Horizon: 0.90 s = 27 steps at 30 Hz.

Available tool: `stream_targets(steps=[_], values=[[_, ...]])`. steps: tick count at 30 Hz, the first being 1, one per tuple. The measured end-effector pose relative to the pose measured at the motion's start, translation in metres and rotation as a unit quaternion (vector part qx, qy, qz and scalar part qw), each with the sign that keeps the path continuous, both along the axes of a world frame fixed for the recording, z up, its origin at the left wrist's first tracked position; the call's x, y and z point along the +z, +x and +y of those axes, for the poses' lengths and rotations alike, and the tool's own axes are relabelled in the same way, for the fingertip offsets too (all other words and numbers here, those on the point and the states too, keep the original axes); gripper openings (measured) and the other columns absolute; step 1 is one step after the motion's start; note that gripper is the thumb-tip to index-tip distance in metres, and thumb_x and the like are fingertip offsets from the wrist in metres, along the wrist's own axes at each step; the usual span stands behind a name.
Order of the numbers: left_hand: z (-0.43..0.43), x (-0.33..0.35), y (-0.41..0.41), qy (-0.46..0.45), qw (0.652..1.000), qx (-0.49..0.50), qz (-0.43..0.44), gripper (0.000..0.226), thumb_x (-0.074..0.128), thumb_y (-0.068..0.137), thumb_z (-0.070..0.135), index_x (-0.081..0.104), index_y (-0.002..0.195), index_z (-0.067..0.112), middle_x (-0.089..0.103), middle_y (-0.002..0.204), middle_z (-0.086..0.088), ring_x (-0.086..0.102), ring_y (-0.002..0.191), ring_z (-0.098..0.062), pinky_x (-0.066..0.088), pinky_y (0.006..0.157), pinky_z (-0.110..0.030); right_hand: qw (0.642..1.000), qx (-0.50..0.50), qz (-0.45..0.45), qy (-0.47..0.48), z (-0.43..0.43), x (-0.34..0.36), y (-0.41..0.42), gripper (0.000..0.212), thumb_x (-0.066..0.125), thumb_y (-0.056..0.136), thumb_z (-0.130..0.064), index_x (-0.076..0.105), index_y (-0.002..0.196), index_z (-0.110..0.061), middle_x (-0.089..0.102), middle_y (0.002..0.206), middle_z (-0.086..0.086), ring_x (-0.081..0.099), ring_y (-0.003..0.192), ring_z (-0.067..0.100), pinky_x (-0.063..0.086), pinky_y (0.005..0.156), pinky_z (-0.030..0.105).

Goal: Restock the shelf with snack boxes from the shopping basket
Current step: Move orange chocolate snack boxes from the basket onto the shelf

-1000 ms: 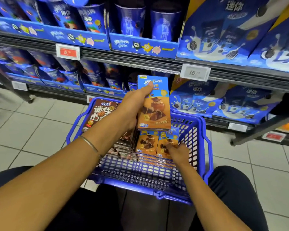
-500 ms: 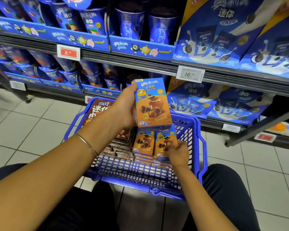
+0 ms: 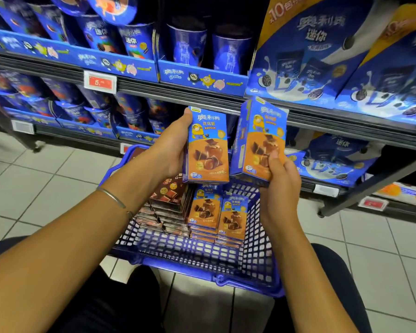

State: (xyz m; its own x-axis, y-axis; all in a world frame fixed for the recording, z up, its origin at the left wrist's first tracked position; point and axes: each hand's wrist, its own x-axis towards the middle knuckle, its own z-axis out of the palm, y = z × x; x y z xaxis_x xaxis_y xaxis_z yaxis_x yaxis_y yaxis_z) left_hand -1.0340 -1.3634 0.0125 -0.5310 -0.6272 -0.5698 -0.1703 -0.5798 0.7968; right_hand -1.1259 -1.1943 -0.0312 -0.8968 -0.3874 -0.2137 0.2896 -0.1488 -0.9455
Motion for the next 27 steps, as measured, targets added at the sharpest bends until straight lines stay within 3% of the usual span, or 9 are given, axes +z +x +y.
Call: stream_targets(steps=[3, 5, 8, 11, 13, 16, 21, 24, 27], values=[[0.01, 0.001, -0.004, 0.009, 1.0, -0.022, 0.018, 0.057, 0.04, 0.105, 0.066, 0.072, 0.093, 0.019, 0.082, 0.083, -0.008, 0.079, 0.066, -0.023, 0.061, 0.048, -0.039, 0.996, 0.04, 0.062, 0.057, -0.012, 0.002, 0.011, 0.027, 0.057, 0.101, -0.037, 0.063, 0.113, -0.014, 0.075, 0.103, 0.005, 0.072, 0.098, 0.026, 0.056, 0.092, 0.053], [0.016, 0.0, -0.007, -0.002, 0.999, -0.031, 0.026, 0.063, 0.039, 0.103, 0.07, 0.075, 0.096, 0.019, 0.082, 0.091, -0.01, 0.081, 0.078, -0.027, 0.066, 0.062, -0.044, 0.989, 0.071, 0.092, 0.092, -0.02, -0.001, 0.019, 0.021, 0.051, 0.103, -0.039, 0.063, 0.105, -0.022, 0.073, 0.097, -0.001, 0.071, 0.093, 0.021, 0.056, 0.089, 0.049], [0.017, -0.004, -0.008, -0.036, 0.998, -0.054, 0.022, 0.075, 0.036, 0.097, 0.081, 0.077, 0.119, 0.022, 0.081, 0.11, -0.01, 0.079, 0.101, -0.033, 0.062, 0.092, -0.054, 0.981, 0.1, 0.117, 0.116, -0.027, -0.009, 0.028, 0.02, 0.046, 0.104, -0.042, 0.061, 0.1, -0.029, 0.071, 0.094, -0.007, 0.07, 0.092, 0.016, 0.057, 0.084, 0.042], [0.016, -0.003, -0.008, -0.063, 0.993, -0.092, 0.027, 0.077, 0.043, 0.092, 0.084, 0.074, 0.128, 0.024, 0.08, 0.115, -0.01, 0.078, 0.106, -0.033, 0.061, 0.094, -0.053, 0.978, 0.111, 0.141, 0.102, -0.029, -0.014, 0.032, 0.019, 0.045, 0.103, -0.043, 0.058, 0.095, -0.032, 0.069, 0.09, -0.012, 0.068, 0.087, 0.008, 0.053, 0.078, 0.033], [0.017, -0.003, -0.008, -0.075, 0.991, -0.106, 0.032, 0.083, 0.058, 0.085, 0.082, 0.065, 0.139, 0.019, 0.078, 0.119, -0.011, 0.077, 0.107, -0.034, 0.06, 0.097, -0.055, 0.976, 0.118, 0.153, 0.097, -0.029, -0.015, 0.032, 0.018, 0.046, 0.104, -0.041, 0.058, 0.095, -0.03, 0.069, 0.089, -0.014, 0.067, 0.085, 0.005, 0.051, 0.075, 0.029], [0.016, -0.01, -0.01, -0.113, 0.989, -0.088, 0.023, 0.086, 0.083, 0.08, 0.062, 0.055, 0.145, 0.013, 0.079, 0.117, -0.011, 0.079, 0.098, -0.032, 0.063, 0.091, -0.052, 0.976, 0.129, 0.147, 0.089, -0.029, -0.015, 0.03, 0.02, 0.047, 0.104, -0.042, 0.062, 0.107, -0.029, 0.072, 0.1, -0.011, 0.07, 0.093, 0.006, 0.056, 0.08, 0.031], [0.012, -0.015, -0.011, -0.121, 0.99, -0.068, 0.026, 0.062, 0.087, 0.084, 0.039, 0.062, 0.134, 0.01, 0.082, 0.105, -0.01, 0.081, 0.088, -0.028, 0.065, 0.071, -0.039, 0.996, 0.073, 0.009, 0.054, -0.029, -0.036, 0.009, 0.053, 0.035, 0.103, -0.058, 0.066, 0.118, -0.018, 0.076, 0.104, 0.003, 0.073, 0.094, 0.018, 0.059, 0.078, 0.036], [0.012, -0.015, -0.008, -0.123, 0.99, -0.064, 0.034, 0.042, 0.088, 0.083, 0.033, 0.067, 0.116, 0.018, 0.083, 0.094, -0.005, 0.081, 0.08, -0.024, 0.064, 0.062, -0.034, 0.98, 0.066, -0.001, 0.19, -0.025, -0.088, 0.001, 0.042, 0.045, 0.105, -0.043, 0.059, 0.114, -0.005, 0.067, 0.096, 0.004, 0.063, 0.087, 0.024, 0.052, 0.078, 0.039], [0.013, -0.014, -0.005, -0.128, 0.989, -0.065, 0.036, 0.035, 0.089, 0.083, 0.029, 0.064, 0.105, 0.022, 0.082, 0.086, 0.0, 0.08, 0.072, -0.019, 0.061, 0.055, -0.029, 0.924, 0.181, -0.021, 0.336, -0.021, -0.146, 0.007, 0.035, 0.057, 0.101, -0.042, 0.051, 0.1, -0.007, 0.049, 0.084, 0.005, 0.048, 0.071, 0.022, 0.045, 0.07, 0.037]])
